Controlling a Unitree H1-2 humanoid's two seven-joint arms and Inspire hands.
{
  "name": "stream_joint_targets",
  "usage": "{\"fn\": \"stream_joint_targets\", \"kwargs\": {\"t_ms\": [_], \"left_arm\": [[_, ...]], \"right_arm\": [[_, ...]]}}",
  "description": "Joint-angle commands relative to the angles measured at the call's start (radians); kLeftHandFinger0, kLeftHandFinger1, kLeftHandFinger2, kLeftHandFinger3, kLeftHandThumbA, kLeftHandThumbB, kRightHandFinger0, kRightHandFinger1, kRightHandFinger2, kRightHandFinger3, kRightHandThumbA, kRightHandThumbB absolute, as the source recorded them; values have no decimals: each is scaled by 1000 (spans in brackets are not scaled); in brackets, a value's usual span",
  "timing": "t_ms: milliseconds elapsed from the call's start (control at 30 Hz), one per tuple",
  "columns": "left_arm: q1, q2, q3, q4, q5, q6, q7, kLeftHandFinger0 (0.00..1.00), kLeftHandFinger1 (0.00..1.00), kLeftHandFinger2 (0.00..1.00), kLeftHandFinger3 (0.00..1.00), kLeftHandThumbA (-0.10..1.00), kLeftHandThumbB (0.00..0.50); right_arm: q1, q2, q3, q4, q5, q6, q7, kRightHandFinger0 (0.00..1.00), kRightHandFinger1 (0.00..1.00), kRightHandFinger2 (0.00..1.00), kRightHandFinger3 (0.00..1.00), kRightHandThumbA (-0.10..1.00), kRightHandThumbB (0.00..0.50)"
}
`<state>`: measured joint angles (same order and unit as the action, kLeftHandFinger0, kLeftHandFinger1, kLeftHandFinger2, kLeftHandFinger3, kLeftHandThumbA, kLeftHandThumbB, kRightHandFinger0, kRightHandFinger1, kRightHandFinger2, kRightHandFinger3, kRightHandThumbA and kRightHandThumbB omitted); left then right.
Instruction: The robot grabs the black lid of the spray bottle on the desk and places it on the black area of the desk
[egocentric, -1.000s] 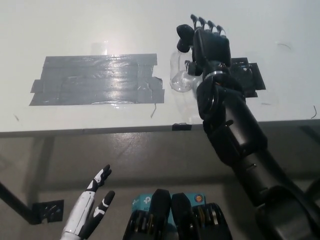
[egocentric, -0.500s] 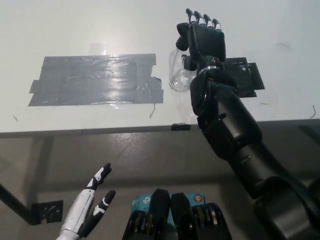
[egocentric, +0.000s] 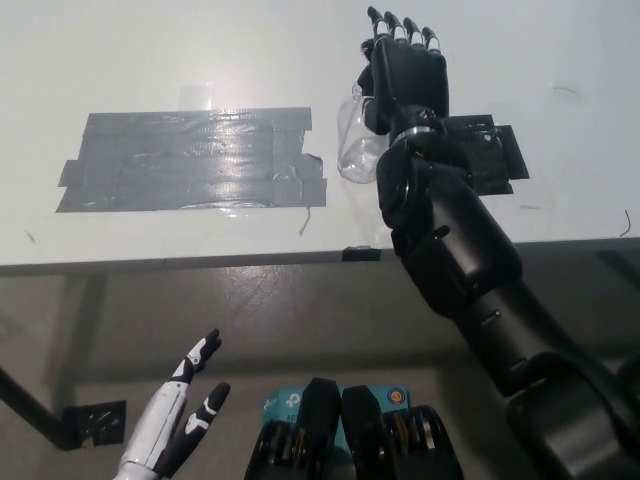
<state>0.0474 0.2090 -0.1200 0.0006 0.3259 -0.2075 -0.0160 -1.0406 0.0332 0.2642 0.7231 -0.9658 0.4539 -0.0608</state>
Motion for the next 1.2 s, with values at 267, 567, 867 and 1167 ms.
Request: {"fn": "stream_joint_targets", "kwargs": {"t_ms": [267, 567, 867, 1167], "left_arm": [[-11, 9, 17, -24, -30, -9, -12, 1000, 1000, 1000, 1000, 1000, 187], [-24, 11, 28, -26, -46, -1, -22, 1000, 1000, 1000, 1000, 1000, 179], [-10, 10, 25, -27, -45, 8, -22, 1000, 1000, 1000, 1000, 1000, 170], [5, 19, 20, -38, -46, -2, -30, 1000, 1000, 1000, 1000, 1000, 159]], "right_arm": [[-121, -23, -157, 140, -195, 16, 321, 0, 8, 142, 1000, -100, 272], [-100, -90, -80, 129, -41, -1, 194, 0, 0, 119, 1000, -100, 244], [-66, -77, -113, -12, 46, -97, -72, 0, 0, 11, 462, -100, 221], [-23, -103, -124, -312, 110, -95, 17, 949, 1000, 1000, 1000, 536, 265]]}}
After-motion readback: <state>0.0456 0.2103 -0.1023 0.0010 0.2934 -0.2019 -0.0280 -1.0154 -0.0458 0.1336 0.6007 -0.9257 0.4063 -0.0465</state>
